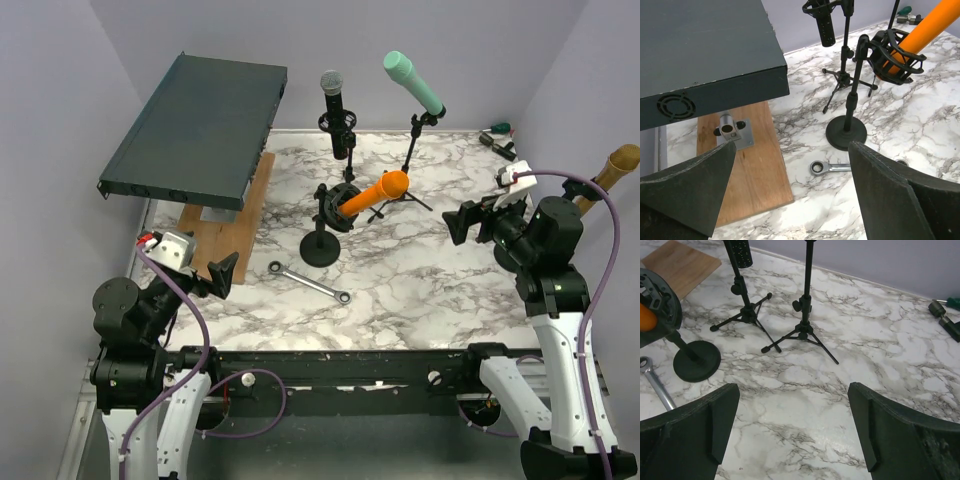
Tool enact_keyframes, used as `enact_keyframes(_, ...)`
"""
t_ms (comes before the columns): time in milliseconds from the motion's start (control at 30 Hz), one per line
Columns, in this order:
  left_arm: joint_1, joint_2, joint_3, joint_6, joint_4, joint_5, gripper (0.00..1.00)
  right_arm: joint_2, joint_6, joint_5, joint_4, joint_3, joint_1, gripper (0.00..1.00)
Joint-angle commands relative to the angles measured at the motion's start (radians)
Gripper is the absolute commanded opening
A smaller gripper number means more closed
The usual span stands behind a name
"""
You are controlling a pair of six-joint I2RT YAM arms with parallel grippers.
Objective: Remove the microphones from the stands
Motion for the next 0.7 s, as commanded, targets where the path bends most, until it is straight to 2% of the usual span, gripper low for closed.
enact_keyframes(0, 0.006, -0.015, 0.018, 0.012, 0.001, 0.016, 0.99, -0.01, -0.011, -0.024, -0.002, 0.033, -0.004, 1.0)
enact_keyframes(300, 0.006, -0.029, 0.024, 0.043, -0.005, -0.01, 0.99, 0.01, -0.024, -0.029, -0.019, 0.068, -0.004, 1.0)
enact_keyframes(433, 0.006, -0.005, 0.046, 0.07, -0.045, 0.084, 0.99, 0.03, -0.05, -0.076, -0.045, 0.09, -0.004, 1.0)
enact_keyframes(667, 0.003, 0.124, 0.164, 0.167, -0.152, 0.25, 0.99, 0.064, -0.053, -0.181, -0.044, 0.105, -0.004, 1.0)
